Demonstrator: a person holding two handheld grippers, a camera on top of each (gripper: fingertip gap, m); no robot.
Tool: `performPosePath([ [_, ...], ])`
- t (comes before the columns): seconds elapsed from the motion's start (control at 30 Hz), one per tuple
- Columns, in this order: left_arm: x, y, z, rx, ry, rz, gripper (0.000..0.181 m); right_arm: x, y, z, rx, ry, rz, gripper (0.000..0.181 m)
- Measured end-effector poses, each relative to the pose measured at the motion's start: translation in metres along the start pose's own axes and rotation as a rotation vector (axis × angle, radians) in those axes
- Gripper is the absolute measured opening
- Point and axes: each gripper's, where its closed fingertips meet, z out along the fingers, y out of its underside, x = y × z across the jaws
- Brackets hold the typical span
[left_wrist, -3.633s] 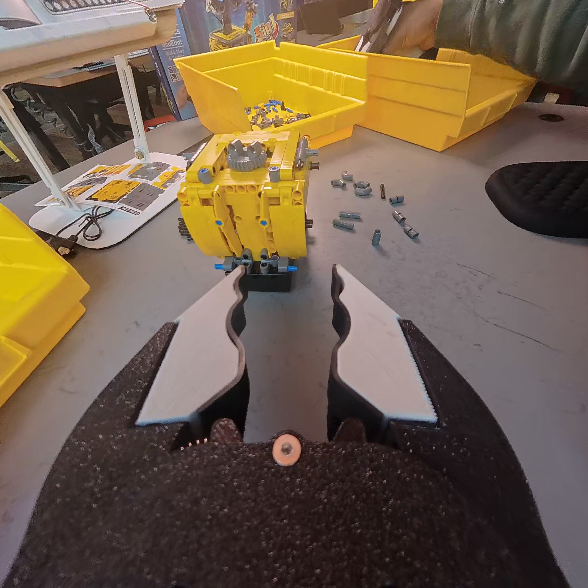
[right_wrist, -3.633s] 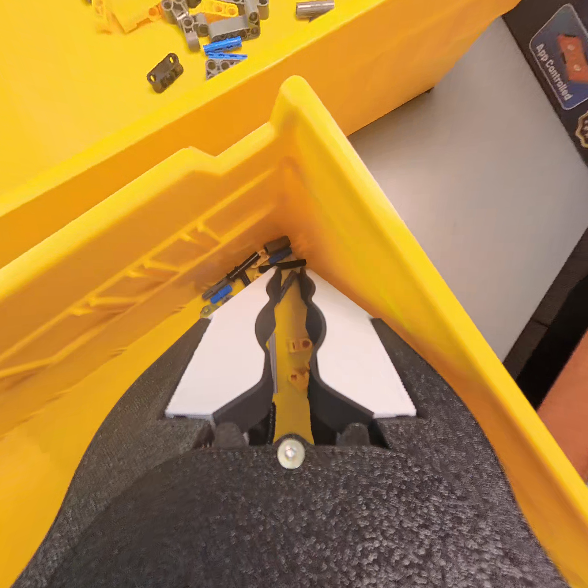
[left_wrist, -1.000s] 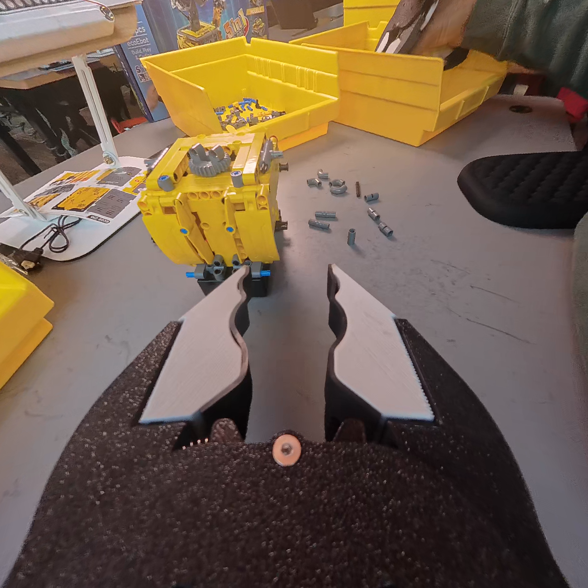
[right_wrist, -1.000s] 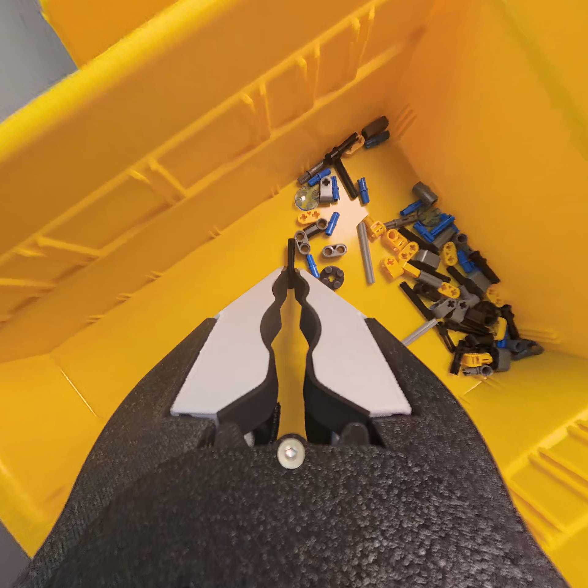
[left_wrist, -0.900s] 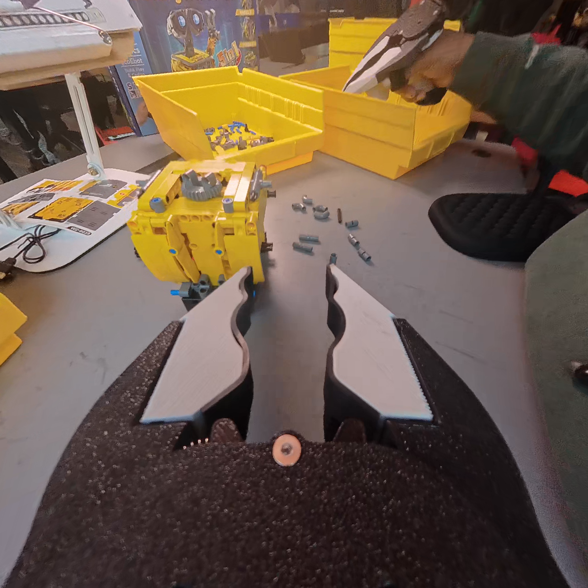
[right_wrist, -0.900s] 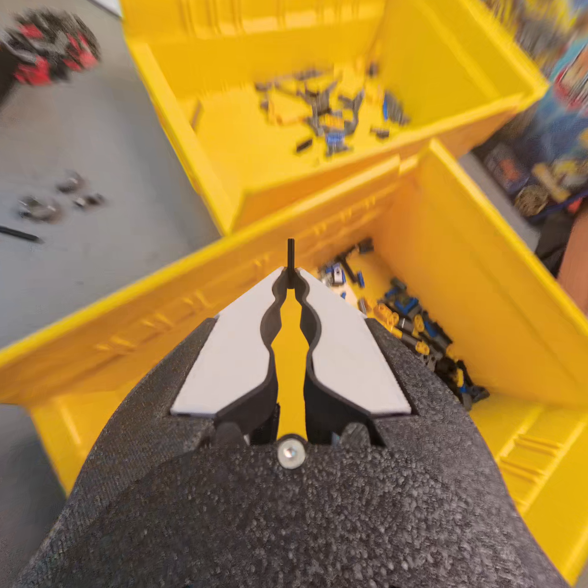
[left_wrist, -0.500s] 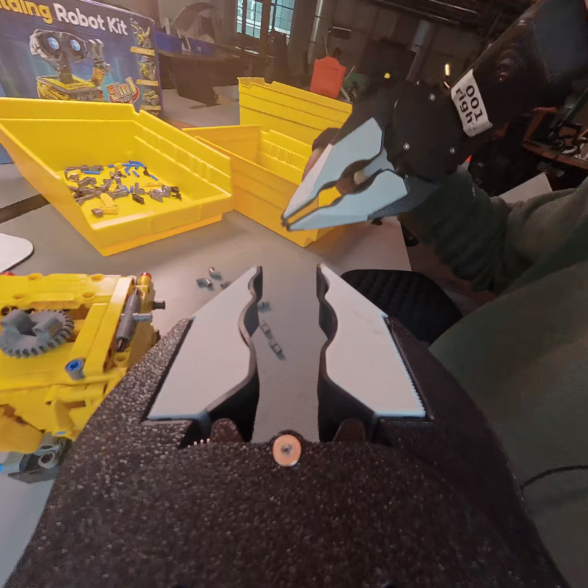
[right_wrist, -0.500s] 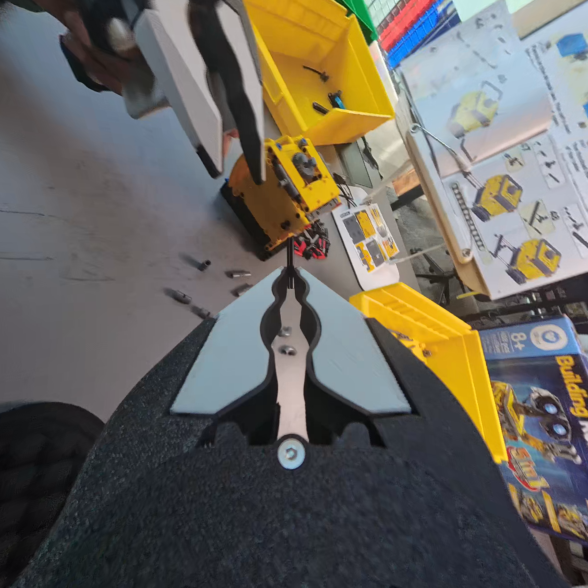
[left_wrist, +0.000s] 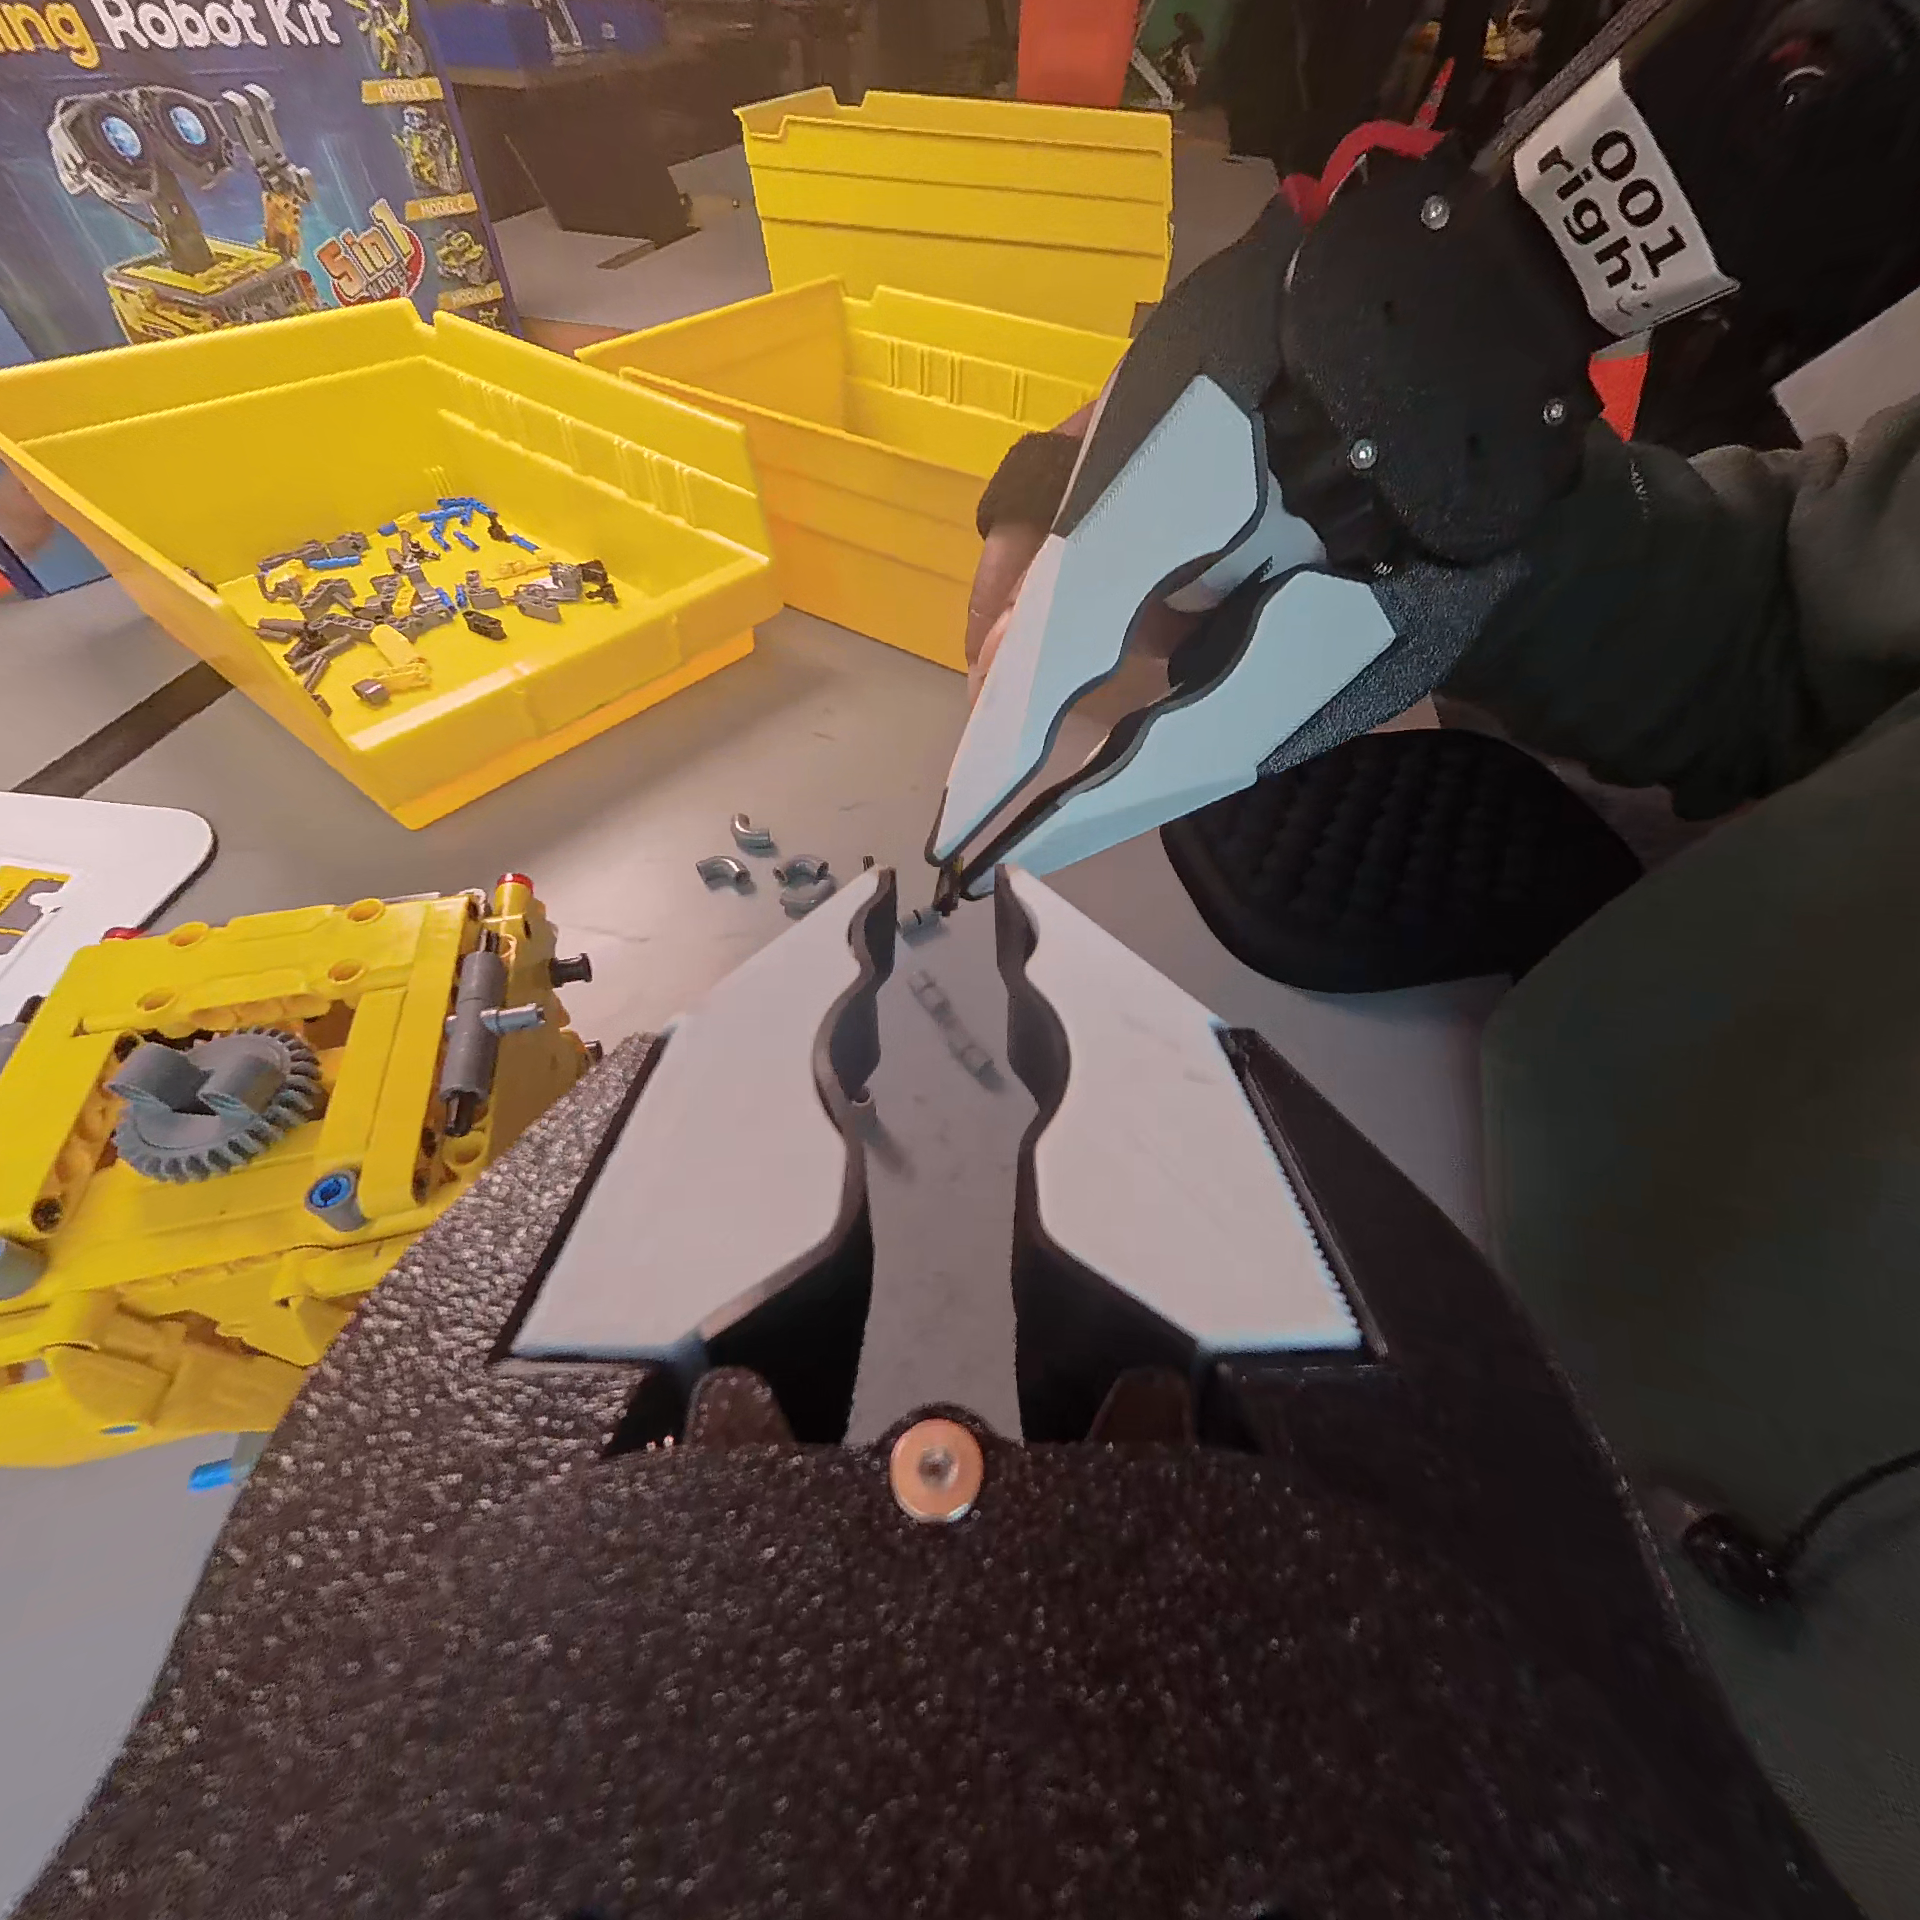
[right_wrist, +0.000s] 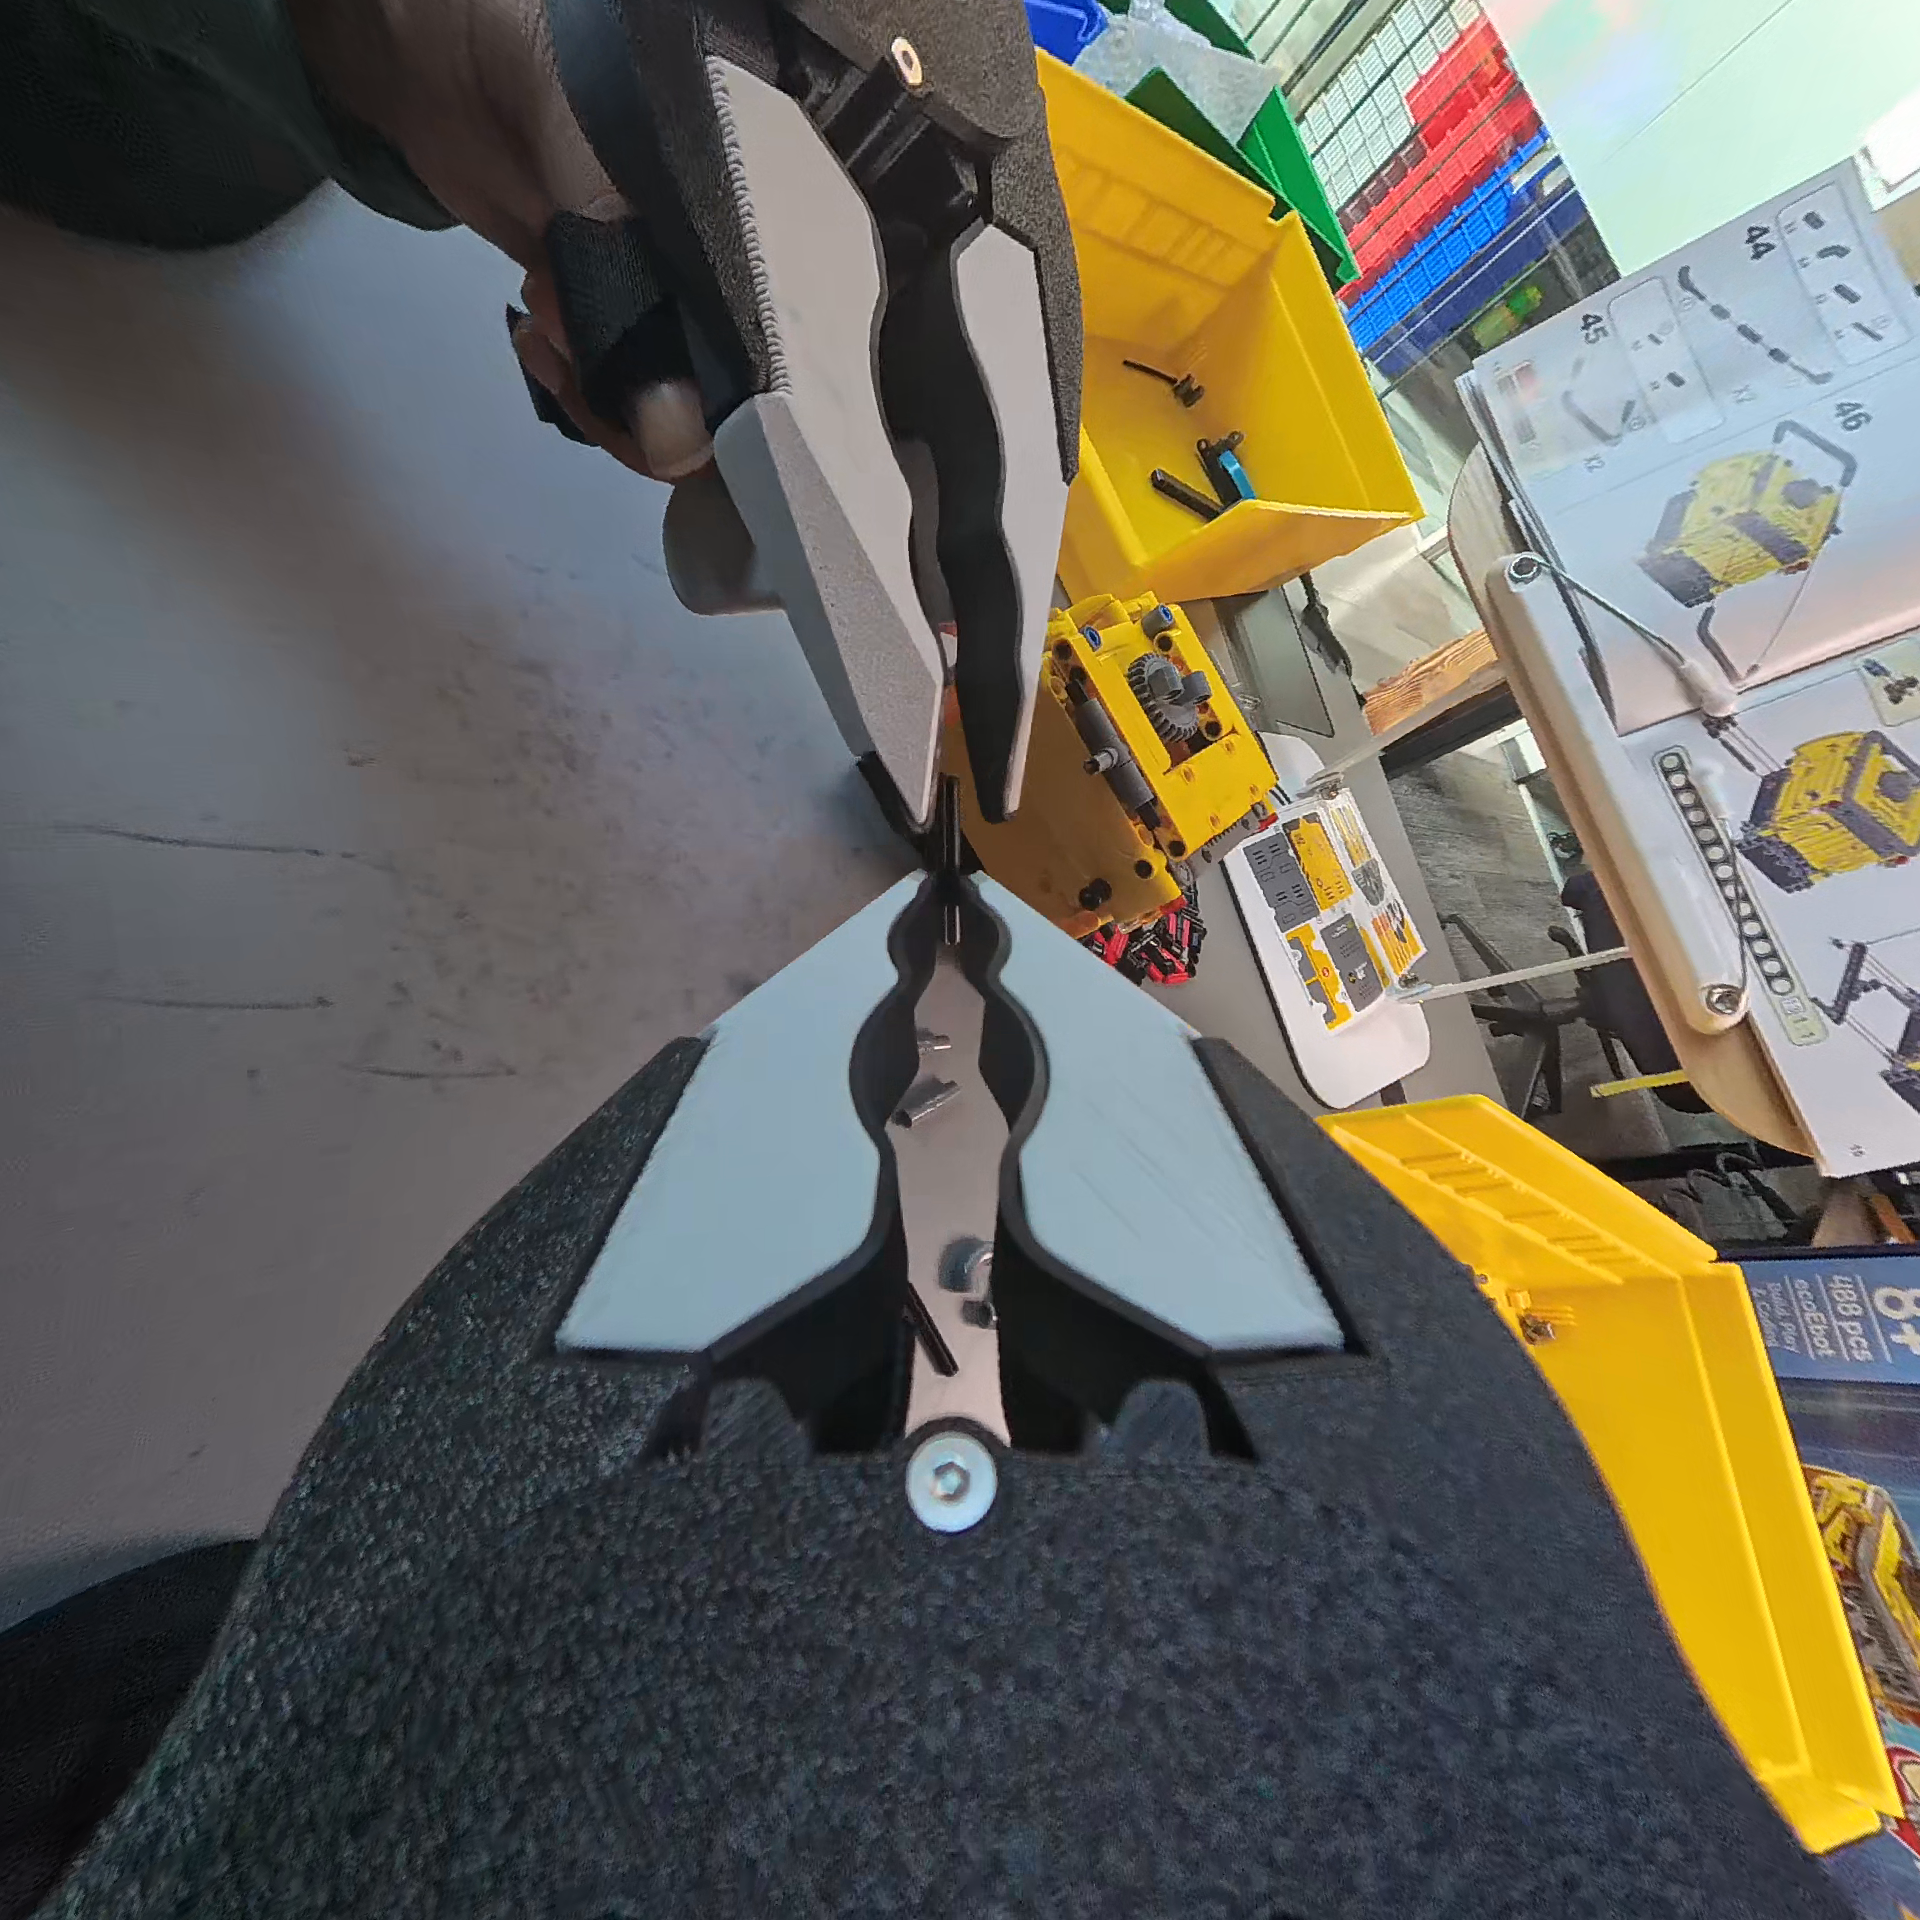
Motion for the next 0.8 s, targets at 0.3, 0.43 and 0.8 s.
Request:
performPosePath([
  [0.3,0.002,0.0,-0.001,-0.018,0.006,0.022,0.004,0.001,-0.007,-0.001,0.031,0.017,-0.006,0.003],
  [0.43,0.004,-0.003,-0.005,-0.019,-0.007,0.064,0.003,0.002,-0.012,-0.005,0.074,0.022,0.031,0.004],
  [0.8,-0.052,0.073,-0.083,-0.179,-0.247,-0.072,0.004,0.207,0.169,-0.168,-0.381,0.523,0.427,0.013],
])
